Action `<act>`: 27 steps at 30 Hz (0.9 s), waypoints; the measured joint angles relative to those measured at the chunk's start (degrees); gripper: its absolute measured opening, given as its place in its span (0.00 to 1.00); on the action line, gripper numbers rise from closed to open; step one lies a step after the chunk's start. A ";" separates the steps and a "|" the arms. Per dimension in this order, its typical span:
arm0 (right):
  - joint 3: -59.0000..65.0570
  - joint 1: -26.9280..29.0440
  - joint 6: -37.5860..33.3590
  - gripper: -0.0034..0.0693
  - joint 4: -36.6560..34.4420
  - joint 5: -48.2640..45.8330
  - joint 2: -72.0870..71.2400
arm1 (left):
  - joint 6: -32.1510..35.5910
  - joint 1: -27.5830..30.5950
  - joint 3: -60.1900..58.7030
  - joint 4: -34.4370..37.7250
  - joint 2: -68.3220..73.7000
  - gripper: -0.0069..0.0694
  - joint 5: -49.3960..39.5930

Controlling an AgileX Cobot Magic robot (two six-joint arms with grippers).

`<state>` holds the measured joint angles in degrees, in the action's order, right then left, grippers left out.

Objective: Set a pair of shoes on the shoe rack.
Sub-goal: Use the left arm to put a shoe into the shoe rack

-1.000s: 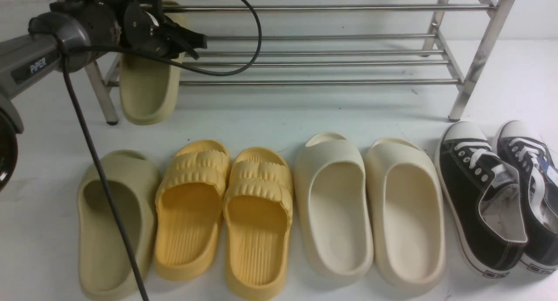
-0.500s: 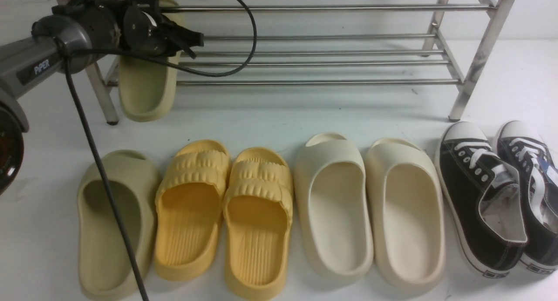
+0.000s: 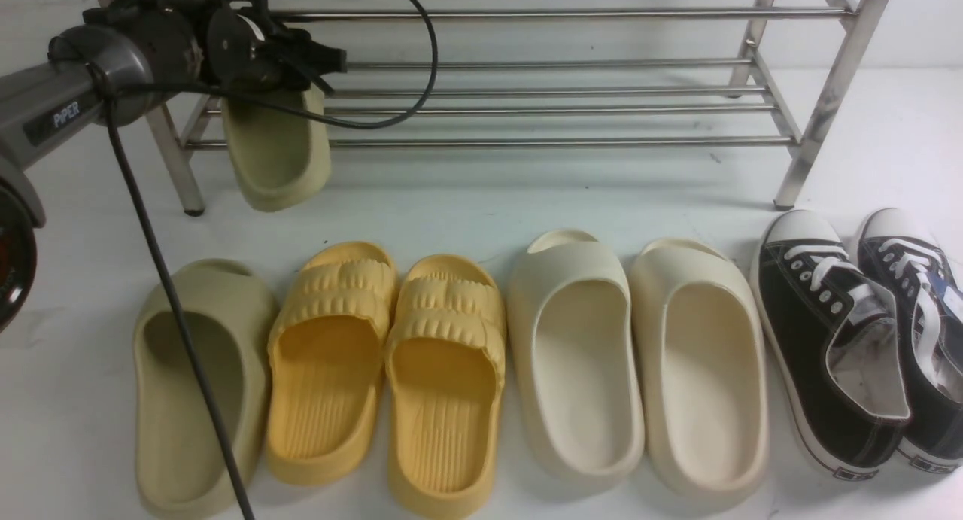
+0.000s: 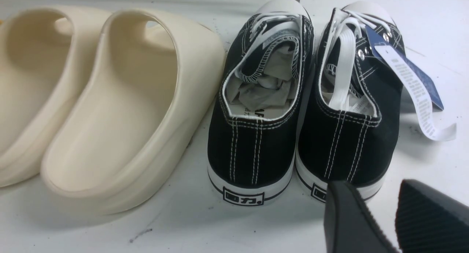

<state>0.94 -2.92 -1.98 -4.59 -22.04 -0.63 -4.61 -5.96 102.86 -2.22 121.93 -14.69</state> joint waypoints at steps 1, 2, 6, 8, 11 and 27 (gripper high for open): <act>0.00 0.00 0.00 0.38 0.00 0.00 0.00 | 0.00 0.00 0.00 0.00 -0.20 0.48 0.00; 0.00 0.00 0.00 0.38 0.00 0.00 0.00 | 0.00 0.00 0.00 0.00 -0.49 0.49 0.06; 0.00 0.00 0.00 0.38 0.00 0.00 0.00 | -0.05 0.00 0.00 0.00 -1.14 0.49 -0.67; 0.00 0.00 0.00 0.38 0.00 0.00 0.00 | -0.05 0.00 0.00 0.25 -1.28 0.49 -1.52; 0.00 0.00 0.00 0.38 0.00 0.00 0.00 | -0.05 0.00 0.00 1.18 -1.79 0.49 -4.40; 0.00 0.00 0.00 0.38 0.00 0.00 0.00 | 0.06 -1.22 -7.58 5.43 -16.59 0.07 -21.88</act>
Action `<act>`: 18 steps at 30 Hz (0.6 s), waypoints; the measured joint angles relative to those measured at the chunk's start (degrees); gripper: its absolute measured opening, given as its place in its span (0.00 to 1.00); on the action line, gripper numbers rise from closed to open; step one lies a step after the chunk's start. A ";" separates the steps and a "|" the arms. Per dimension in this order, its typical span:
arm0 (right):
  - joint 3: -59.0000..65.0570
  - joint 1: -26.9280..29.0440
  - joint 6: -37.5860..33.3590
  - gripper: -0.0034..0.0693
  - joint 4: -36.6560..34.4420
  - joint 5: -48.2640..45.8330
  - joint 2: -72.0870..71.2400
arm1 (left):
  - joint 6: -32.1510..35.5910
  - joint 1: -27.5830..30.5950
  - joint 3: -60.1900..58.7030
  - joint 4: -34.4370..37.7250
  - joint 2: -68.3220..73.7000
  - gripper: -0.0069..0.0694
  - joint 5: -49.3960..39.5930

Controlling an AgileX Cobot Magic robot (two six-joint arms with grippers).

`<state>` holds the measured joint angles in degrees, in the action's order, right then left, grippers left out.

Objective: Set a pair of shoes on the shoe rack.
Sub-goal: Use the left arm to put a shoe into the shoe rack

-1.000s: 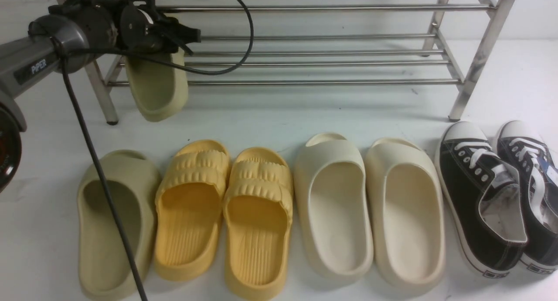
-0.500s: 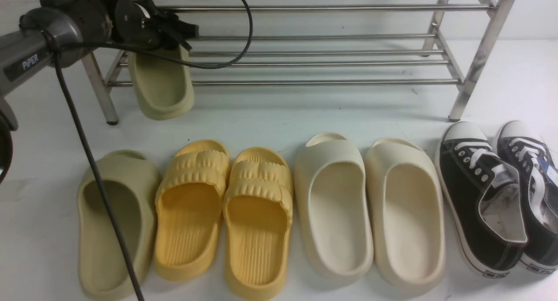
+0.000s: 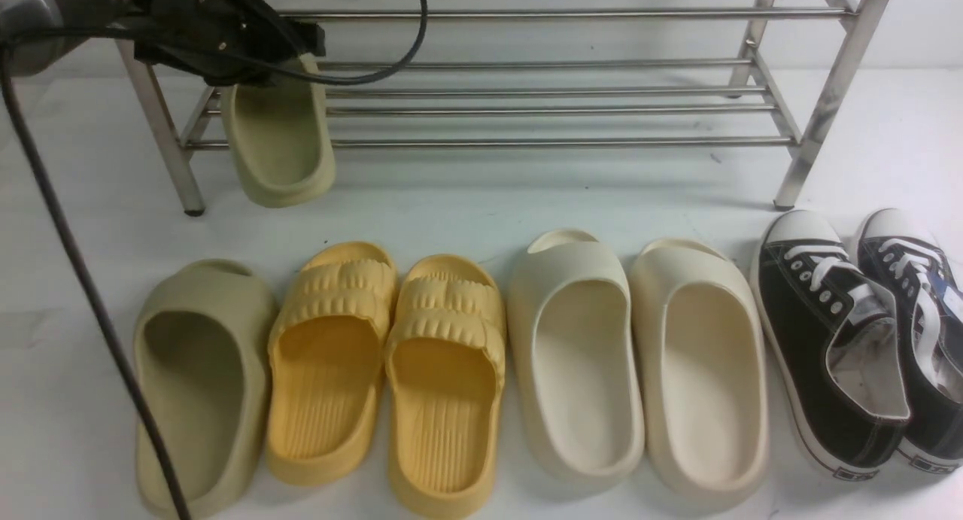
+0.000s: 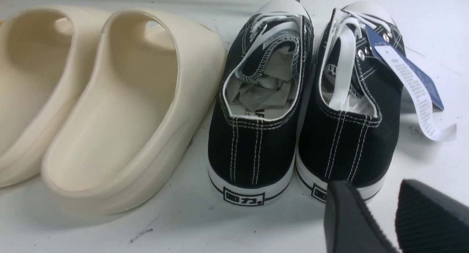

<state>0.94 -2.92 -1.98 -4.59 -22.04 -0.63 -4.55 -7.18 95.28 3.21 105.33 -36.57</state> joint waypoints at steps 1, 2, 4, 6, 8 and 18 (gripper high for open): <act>0.00 0.00 0.00 0.38 0.00 0.00 0.00 | 0.02 -0.24 -1.11 -0.08 -1.06 0.07 0.00; 0.00 0.00 0.00 0.38 0.00 0.00 0.00 | 0.07 -1.57 -6.23 -0.08 -5.60 0.07 0.72; 0.00 0.00 0.00 0.38 0.00 0.00 0.00 | 0.00 -4.07 -12.39 0.15 -10.71 0.07 1.61; 0.00 0.00 0.00 0.38 0.00 0.00 0.00 | -0.84 -6.98 -18.25 0.93 -15.18 0.07 1.47; 0.00 0.00 0.00 0.38 0.00 0.00 0.00 | -2.11 -9.12 -20.30 1.48 -16.49 0.07 0.51; 0.00 0.00 0.00 0.38 0.00 0.00 0.00 | -14.22 -12.30 -18.93 -2.25 -5.72 0.07 -2.63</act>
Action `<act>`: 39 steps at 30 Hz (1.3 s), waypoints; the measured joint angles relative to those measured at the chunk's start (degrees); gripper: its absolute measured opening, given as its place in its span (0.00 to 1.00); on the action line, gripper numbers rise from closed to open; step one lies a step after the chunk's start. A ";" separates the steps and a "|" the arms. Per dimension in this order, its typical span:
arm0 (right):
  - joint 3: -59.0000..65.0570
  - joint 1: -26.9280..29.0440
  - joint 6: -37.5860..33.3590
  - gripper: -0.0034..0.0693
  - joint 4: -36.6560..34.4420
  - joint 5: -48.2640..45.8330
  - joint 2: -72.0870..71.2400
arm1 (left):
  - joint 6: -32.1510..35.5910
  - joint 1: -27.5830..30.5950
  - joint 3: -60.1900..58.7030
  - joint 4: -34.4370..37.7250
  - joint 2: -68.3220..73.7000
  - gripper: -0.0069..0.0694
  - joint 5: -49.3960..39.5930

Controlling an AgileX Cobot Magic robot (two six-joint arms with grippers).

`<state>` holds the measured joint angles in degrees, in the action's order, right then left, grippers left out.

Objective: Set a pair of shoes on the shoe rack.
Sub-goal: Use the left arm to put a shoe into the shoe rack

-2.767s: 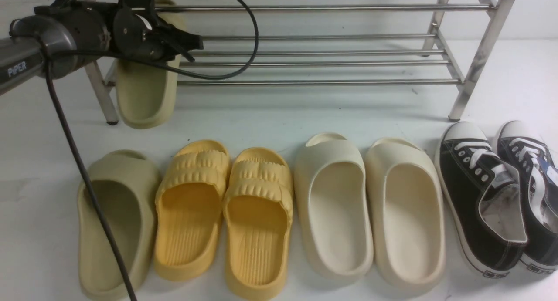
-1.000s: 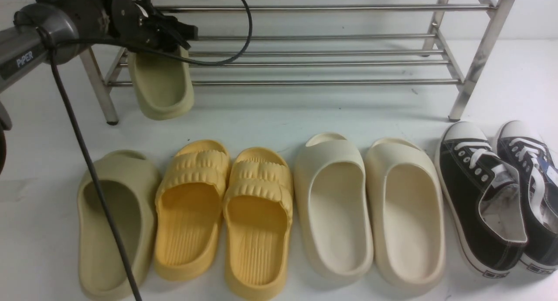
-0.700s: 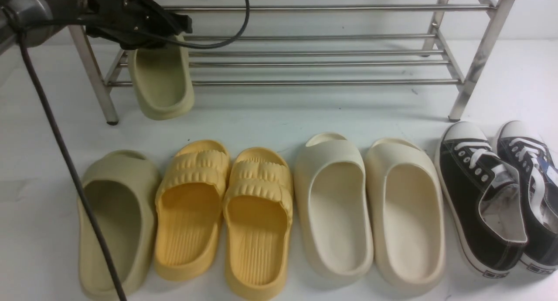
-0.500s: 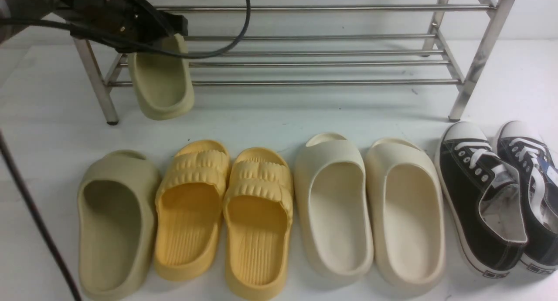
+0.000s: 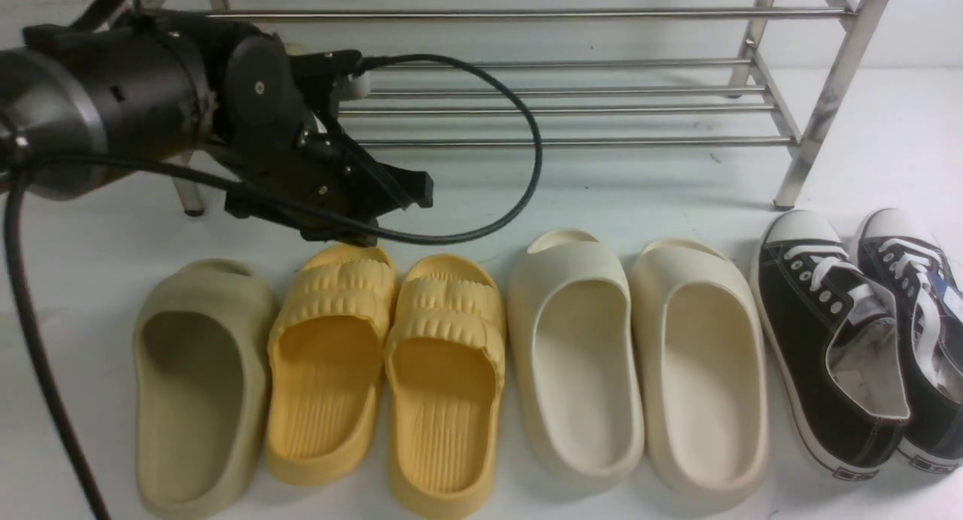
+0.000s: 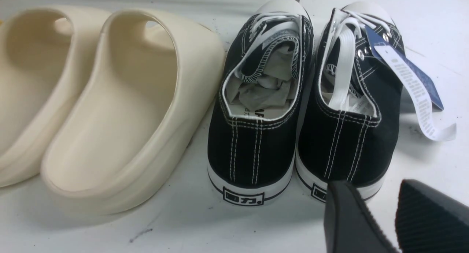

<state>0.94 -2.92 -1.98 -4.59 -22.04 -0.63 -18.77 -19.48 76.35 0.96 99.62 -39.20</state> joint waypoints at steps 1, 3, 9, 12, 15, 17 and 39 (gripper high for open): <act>0.00 0.00 0.00 0.38 0.00 0.00 0.00 | -0.11 0.15 0.00 -0.14 0.00 0.07 0.00; 0.00 0.00 0.00 0.38 0.00 0.00 0.00 | -0.71 1.78 2.34 -1.70 3.39 0.07 1.62; 0.00 0.00 0.00 0.38 0.00 0.00 0.00 | -0.75 5.36 6.31 -4.15 7.82 0.07 2.86; 0.00 0.00 0.00 0.38 0.00 0.00 0.00 | -0.75 6.80 6.59 -4.96 8.54 0.07 3.23; 0.00 0.00 0.00 0.38 0.00 0.00 0.00 | -0.75 8.00 6.65 -6.06 8.65 0.07 3.97; 0.00 0.00 0.00 0.38 0.00 0.00 0.00 | -0.75 8.98 6.73 -7.14 8.65 0.07 5.11; 0.00 0.00 0.00 0.38 0.05 0.00 0.00 | -5.16 10.01 10.54 -12.84 5.85 0.07 6.68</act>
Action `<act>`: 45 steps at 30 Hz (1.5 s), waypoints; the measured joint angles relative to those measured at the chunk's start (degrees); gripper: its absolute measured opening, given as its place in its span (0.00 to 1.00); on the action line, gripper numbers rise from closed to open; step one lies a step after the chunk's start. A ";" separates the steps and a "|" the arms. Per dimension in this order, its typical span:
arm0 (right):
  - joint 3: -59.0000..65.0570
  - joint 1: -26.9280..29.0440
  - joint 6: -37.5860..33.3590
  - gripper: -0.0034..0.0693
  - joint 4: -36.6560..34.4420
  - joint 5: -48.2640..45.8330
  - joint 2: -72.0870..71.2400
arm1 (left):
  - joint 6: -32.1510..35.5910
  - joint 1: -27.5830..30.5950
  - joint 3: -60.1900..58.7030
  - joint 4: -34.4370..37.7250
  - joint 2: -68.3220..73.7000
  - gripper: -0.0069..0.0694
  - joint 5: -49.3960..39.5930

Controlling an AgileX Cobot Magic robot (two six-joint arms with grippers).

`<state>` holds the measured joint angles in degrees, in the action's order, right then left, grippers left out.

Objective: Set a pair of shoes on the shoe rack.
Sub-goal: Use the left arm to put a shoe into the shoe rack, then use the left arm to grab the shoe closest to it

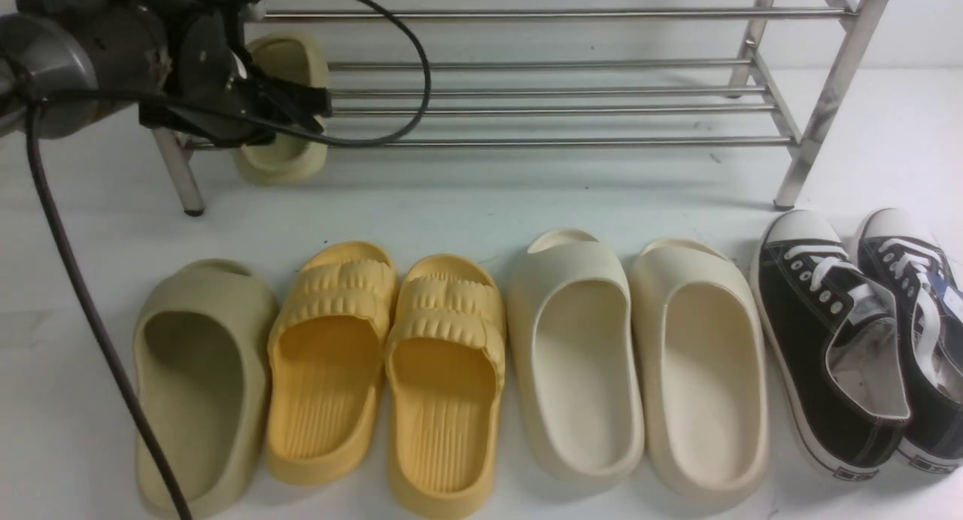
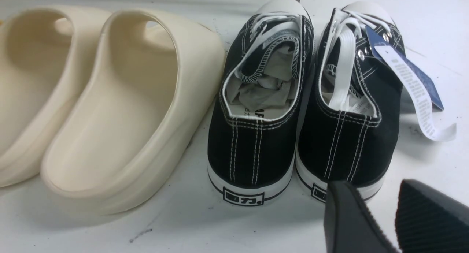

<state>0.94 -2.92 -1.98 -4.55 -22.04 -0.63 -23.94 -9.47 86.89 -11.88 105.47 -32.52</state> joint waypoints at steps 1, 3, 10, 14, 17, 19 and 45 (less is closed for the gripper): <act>0.00 0.00 0.00 0.38 0.00 0.00 0.00 | 0.29 0.00 0.02 1.13 -0.48 0.07 -1.55; 0.00 0.00 0.00 0.38 0.00 0.00 0.00 | 0.79 0.00 0.02 2.03 -0.50 0.07 -2.71; 0.00 0.00 0.00 0.38 0.00 0.00 0.00 | 4.06 -0.05 -0.09 5.65 5.66 0.07 -4.06; 0.00 0.00 0.00 0.38 0.00 0.00 0.00 | 4.22 -0.05 -0.09 5.40 7.30 0.07 0.13; 0.00 0.00 0.00 0.38 0.00 0.00 0.00 | 4.22 -0.05 -0.09 3.58 7.42 0.07 3.73; 0.00 0.00 0.00 0.38 0.00 0.00 0.00 | 4.22 -0.05 -0.04 2.48 7.44 0.07 5.37; 0.00 0.00 0.00 0.38 -0.05 0.00 0.00 | -3.46 -5.68 -37.36 6.57 -42.56 0.07 -10.29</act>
<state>0.94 -2.92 -1.98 -4.60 -22.04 -0.63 -27.40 -15.15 49.53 -5.31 62.91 -42.81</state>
